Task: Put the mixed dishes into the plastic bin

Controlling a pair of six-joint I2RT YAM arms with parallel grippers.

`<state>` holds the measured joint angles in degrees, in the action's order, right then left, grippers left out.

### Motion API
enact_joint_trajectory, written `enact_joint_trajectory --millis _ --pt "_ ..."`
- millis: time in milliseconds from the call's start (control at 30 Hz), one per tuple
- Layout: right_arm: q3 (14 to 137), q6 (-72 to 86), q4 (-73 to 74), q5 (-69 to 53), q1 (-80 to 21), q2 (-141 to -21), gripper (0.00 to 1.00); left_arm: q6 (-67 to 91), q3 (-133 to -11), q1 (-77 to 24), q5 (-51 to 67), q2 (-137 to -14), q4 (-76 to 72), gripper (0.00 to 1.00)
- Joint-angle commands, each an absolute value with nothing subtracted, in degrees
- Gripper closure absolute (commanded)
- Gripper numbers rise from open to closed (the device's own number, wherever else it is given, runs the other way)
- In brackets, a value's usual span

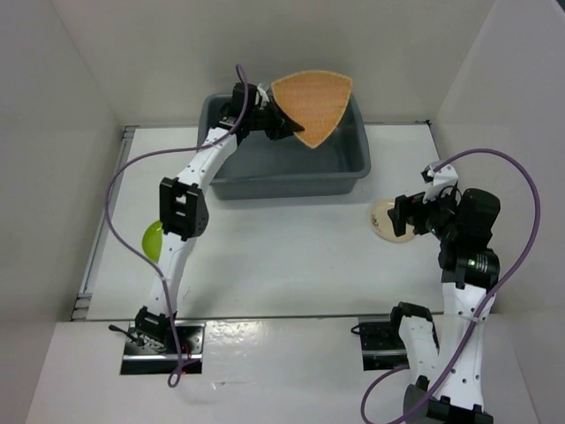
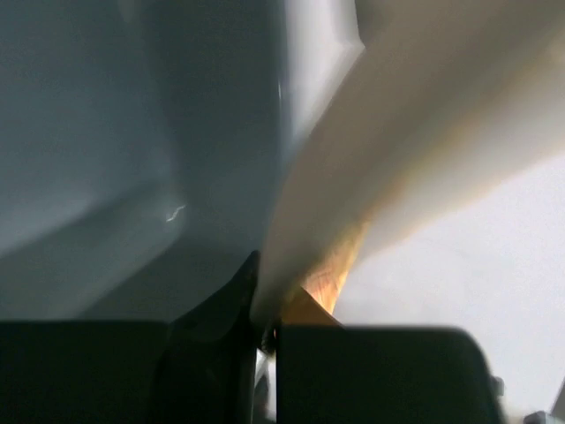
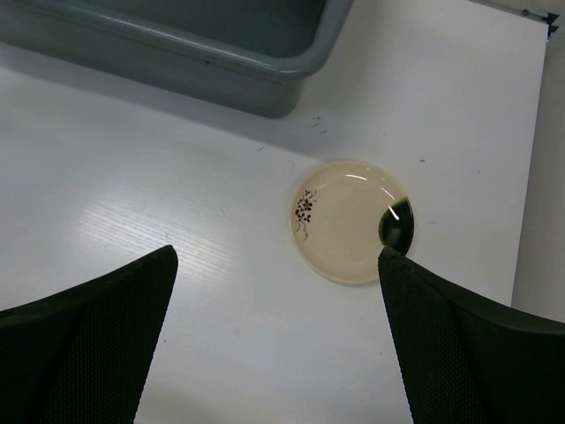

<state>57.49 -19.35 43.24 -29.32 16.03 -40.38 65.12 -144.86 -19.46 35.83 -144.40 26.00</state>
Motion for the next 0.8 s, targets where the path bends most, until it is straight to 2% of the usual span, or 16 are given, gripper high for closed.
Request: enact_joint_trajectory --millis 0,33,67,133,333,467,500,767 --pt "57.2 -19.2 41.6 -29.3 16.5 -39.6 0.02 65.5 -170.4 -18.6 42.6 -154.8 34.4 0.98" --pt "57.2 -19.2 41.6 -29.3 16.5 -39.6 0.02 67.8 -171.2 -17.8 43.3 -154.8 33.8 0.98" --pt "57.2 -19.2 41.6 -29.3 17.0 -39.6 0.02 67.9 -179.0 -17.8 41.0 -159.7 36.2 0.98" --pt "56.6 -18.6 41.0 -29.3 17.1 -39.6 0.02 67.9 -176.1 -17.8 40.2 -160.8 37.3 0.97" --pt "56.6 -18.6 40.4 -28.6 17.6 -39.0 0.02 69.0 -179.8 -18.4 40.2 -166.1 39.3 0.94" --pt "56.6 -18.6 40.4 -28.6 17.6 -39.0 0.02 69.7 -179.8 -19.0 39.6 -169.0 39.3 0.86" --pt "56.6 -18.6 40.4 -28.6 17.6 -39.0 0.02 69.7 -179.8 -19.0 40.3 -169.6 38.8 0.81" --pt "56.1 -18.1 39.9 -28.0 18.6 -37.4 0.02 70.7 -179.8 -19.0 42.5 -175.4 40.3 0.78"
